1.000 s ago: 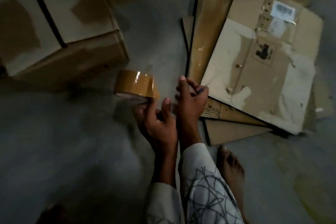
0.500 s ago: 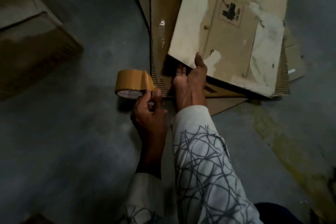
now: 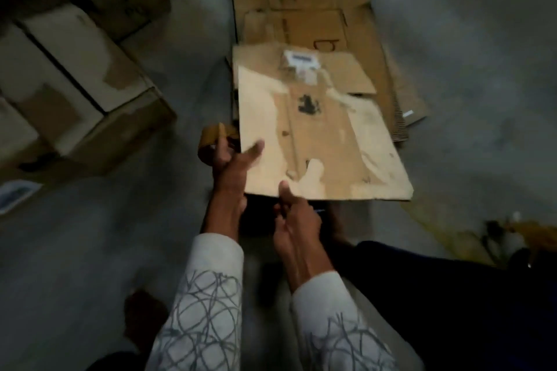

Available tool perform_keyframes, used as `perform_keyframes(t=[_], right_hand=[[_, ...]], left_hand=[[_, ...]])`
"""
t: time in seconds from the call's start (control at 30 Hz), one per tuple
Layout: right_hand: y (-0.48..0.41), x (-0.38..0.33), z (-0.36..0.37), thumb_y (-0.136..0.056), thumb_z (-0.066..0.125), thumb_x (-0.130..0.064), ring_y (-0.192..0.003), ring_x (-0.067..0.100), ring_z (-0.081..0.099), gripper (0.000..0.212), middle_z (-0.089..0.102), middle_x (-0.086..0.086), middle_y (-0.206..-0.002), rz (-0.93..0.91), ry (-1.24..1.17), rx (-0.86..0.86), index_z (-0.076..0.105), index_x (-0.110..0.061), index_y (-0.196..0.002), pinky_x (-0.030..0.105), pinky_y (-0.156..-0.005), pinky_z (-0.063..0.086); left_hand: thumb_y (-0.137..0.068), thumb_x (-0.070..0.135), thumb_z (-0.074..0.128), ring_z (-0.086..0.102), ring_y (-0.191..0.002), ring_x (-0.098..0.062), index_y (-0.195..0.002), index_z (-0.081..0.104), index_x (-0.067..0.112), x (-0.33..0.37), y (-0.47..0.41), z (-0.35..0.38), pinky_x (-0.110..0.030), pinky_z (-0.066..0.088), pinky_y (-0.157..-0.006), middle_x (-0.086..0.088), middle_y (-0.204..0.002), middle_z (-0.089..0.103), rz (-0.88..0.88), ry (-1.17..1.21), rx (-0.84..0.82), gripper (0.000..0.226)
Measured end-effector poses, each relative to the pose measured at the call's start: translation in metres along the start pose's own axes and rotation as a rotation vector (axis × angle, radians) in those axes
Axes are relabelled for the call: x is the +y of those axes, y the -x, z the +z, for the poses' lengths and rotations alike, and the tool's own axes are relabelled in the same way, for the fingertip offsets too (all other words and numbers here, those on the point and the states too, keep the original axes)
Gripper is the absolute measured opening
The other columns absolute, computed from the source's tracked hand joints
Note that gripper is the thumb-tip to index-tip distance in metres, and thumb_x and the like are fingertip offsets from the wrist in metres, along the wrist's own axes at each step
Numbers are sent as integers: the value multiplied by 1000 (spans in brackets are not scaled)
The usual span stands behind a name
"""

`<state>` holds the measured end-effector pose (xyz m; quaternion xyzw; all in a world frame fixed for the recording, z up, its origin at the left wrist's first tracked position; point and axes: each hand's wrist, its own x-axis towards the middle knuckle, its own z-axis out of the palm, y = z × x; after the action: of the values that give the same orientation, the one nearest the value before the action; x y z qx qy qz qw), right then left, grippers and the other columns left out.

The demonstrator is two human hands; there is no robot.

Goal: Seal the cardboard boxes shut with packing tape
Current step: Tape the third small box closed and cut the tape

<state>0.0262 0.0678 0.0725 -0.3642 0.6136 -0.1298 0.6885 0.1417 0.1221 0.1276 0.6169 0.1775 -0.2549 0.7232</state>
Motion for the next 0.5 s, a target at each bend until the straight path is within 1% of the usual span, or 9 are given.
perform_keyframes(t=[0.03, 0.07, 0.1, 0.13, 0.2, 0.27, 0.33, 0.37, 0.5], right_hand=[[44, -14, -6, -90, 73, -8, -53, 13, 63, 10, 71, 6, -72, -21, 64, -88, 68, -11, -97, 19, -42, 45], [89, -21, -10, -91, 73, -21, -48, 11, 59, 13, 68, 5, -66, -11, 69, -105, 67, -11, -98, 21, -43, 44], [129, -23, -26, -90, 73, -36, -52, 13, 60, 24, 68, 5, -67, -63, 149, -143, 68, -14, -99, 25, -48, 49], [152, -17, -47, -85, 71, -52, -63, 18, 64, 36, 71, 6, -76, -83, 164, -81, 69, -19, -100, 32, -59, 56], [202, -16, -78, -71, 66, -69, -78, 23, 65, 44, 73, 4, -91, -171, 270, -114, 62, -30, -91, 47, -77, 59], [238, -24, -108, -76, 68, -63, -76, 20, 62, 37, 67, -1, -87, -293, 343, -199, 51, -31, -85, 42, -71, 57], [260, -35, -138, -87, 69, -52, -76, 15, 61, 31, 63, -4, -86, -479, 415, -307, 46, -31, -87, 31, -65, 52], [265, -40, -154, -88, 68, -52, -77, 15, 63, 31, 63, -3, -87, -543, 460, -341, 46, -30, -89, 30, -65, 53], [282, -58, -180, -83, 66, -67, -85, 17, 71, 51, 70, 4, -100, -488, 474, -491, 50, -24, -107, 33, -66, 59]], left_hand=[[-81, -3, 77, 66, -108, -31, -153, 34, 9, 14, 30, -4, -45, 60, -85, -16, -133, 62, 29, -55, 10, 84], [-79, -12, 73, 66, -106, -27, -153, 35, 8, 22, 58, -10, -37, 60, -83, -13, -130, 63, 69, -134, 63, 85], [-77, -15, 72, 65, -106, -24, -153, 36, 9, 26, 86, -18, -33, 58, -84, -10, -130, 62, 97, -205, 95, 87], [-76, -15, 72, 65, -106, -21, -153, 37, 10, 27, 115, -24, -30, 57, -84, -8, -130, 62, 114, -270, 121, 88], [-75, -14, 73, 67, -103, -18, -151, 40, 10, 31, 165, -30, -27, 57, -85, -7, -130, 63, 164, -315, 147, 87], [-77, -14, 71, 69, -104, -22, -149, 43, 6, 38, 213, -37, -21, 57, -82, -14, -130, 64, 243, -305, 183, 79], [-82, -14, 68, 67, -110, -28, -145, 46, 0, 46, 263, -40, -11, 51, -78, -20, -130, 63, 334, -314, 204, 69], [-83, -12, 68, 65, -112, -28, -144, 46, -2, 49, 288, -43, -9, 48, -78, -21, -130, 63, 362, -347, 220, 65], [-84, 0, 73, 64, -109, -19, -146, 47, 5, 34, 375, -64, -13, 45, -79, -14, -135, 62, 435, -487, 288, 67]])
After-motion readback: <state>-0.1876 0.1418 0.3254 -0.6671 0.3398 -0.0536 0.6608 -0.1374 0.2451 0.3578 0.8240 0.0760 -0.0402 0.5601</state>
